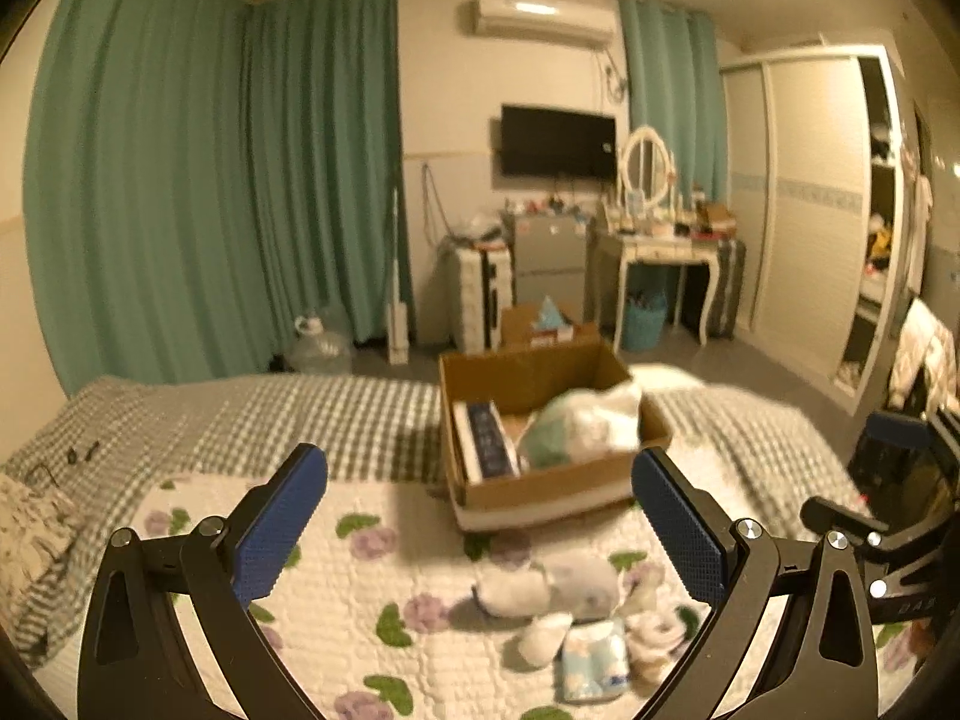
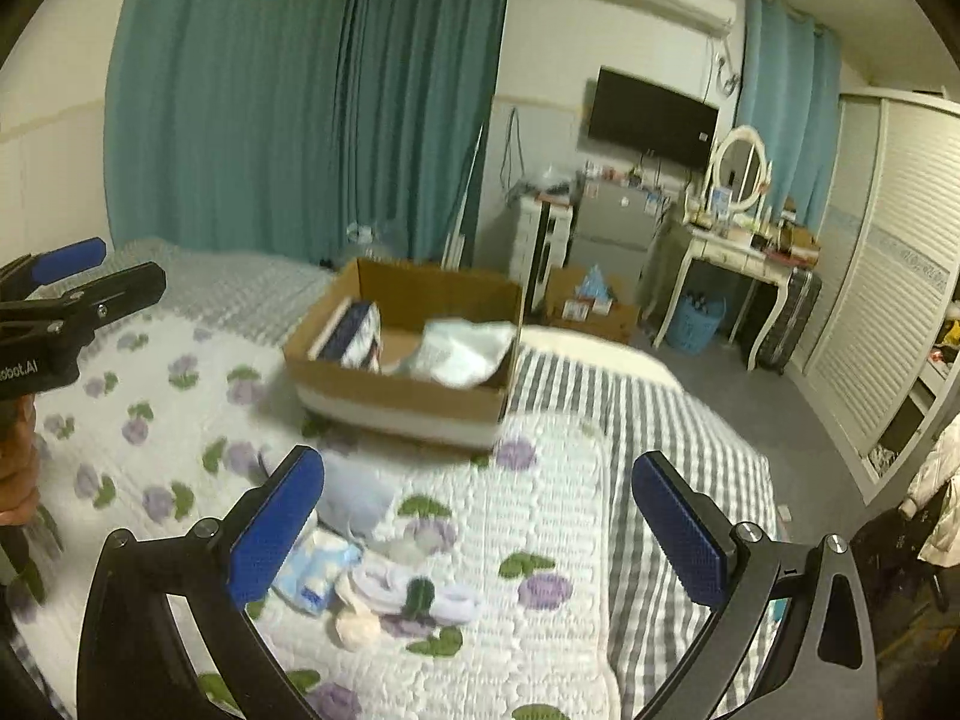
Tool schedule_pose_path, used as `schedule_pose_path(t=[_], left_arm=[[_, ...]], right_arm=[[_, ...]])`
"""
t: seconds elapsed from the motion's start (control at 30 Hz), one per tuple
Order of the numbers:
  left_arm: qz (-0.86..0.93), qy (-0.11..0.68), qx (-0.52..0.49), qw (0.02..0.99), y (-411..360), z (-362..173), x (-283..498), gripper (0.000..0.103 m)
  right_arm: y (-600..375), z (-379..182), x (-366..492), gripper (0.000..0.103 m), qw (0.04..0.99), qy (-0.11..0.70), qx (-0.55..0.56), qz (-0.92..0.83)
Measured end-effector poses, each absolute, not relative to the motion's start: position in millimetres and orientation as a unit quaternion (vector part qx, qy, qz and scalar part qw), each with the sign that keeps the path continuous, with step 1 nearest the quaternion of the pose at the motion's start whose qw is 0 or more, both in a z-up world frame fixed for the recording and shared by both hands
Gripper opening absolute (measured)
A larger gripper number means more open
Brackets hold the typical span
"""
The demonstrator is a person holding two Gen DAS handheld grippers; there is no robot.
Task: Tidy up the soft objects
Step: 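Withdraw both tools from the box back toward the remaining items, then grasp the white sock with the left tool while the right tool grasps the white glove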
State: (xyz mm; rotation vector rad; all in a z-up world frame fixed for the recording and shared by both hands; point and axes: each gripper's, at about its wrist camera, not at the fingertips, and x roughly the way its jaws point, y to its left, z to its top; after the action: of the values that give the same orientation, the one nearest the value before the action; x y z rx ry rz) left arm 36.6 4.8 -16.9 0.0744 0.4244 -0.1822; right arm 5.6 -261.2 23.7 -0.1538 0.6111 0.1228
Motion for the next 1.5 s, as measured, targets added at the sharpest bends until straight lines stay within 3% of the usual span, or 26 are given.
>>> schedule_pose_path(t=[0.47, 0.6, 0.77, 1.1, 1.17, 1.23, 1.27, 1.4, 1.5], left_arm=[[-0.100, 0.326, 0.073, 0.937, -14.4, -114.0, 68.5, 0.094], [-0.104, 0.368, 0.070, 0.921, -14.1, -140.9, 81.1, 0.084], [-0.112, 0.411, 0.065, 0.903, -15.3, -171.4, 92.6, 0.079], [-0.138, 0.462, 0.055, 0.874, -22.9, -205.4, 103.0, 0.078], [-0.142, 0.469, 0.052, 0.870, -24.7, -211.3, 104.7, 0.078], [-0.144, 0.471, 0.042, 0.869, -23.6, -212.1, 106.8, 0.070], [-0.147, 0.471, 0.038, 0.869, -23.2, -211.2, 107.0, 0.063], [-0.167, 0.469, 0.039, 0.866, -26.5, -208.5, 103.5, 0.033], [-0.167, 0.462, 0.054, 0.869, -32.5, -205.2, 98.3, 0.023]], right_arm=[[-261.0, -69.5, 47.7, 0.103, 0.902, 0.416, -0.102, 0.061], [-270.4, -98.6, 60.9, 0.103, 0.883, 0.457, -0.090, 0.060], [-272.1, -134.8, 74.5, 0.087, 0.853, 0.509, -0.080, 0.082], [-249.3, -180.2, 83.6, 0.086, 0.808, 0.565, -0.116, 0.117], [-245.7, -185.2, 84.8, 0.082, 0.804, 0.570, -0.125, 0.112], [-243.5, -184.9, 84.4, 0.076, 0.805, 0.568, -0.127, 0.112], [-242.9, -184.5, 84.6, 0.071, 0.806, 0.567, -0.124, 0.114], [-246.1, -179.0, 84.7, 0.063, 0.810, 0.564, -0.113, 0.112], [-247.3, -173.6, 84.1, 0.056, 0.812, 0.562, -0.106, 0.116]])
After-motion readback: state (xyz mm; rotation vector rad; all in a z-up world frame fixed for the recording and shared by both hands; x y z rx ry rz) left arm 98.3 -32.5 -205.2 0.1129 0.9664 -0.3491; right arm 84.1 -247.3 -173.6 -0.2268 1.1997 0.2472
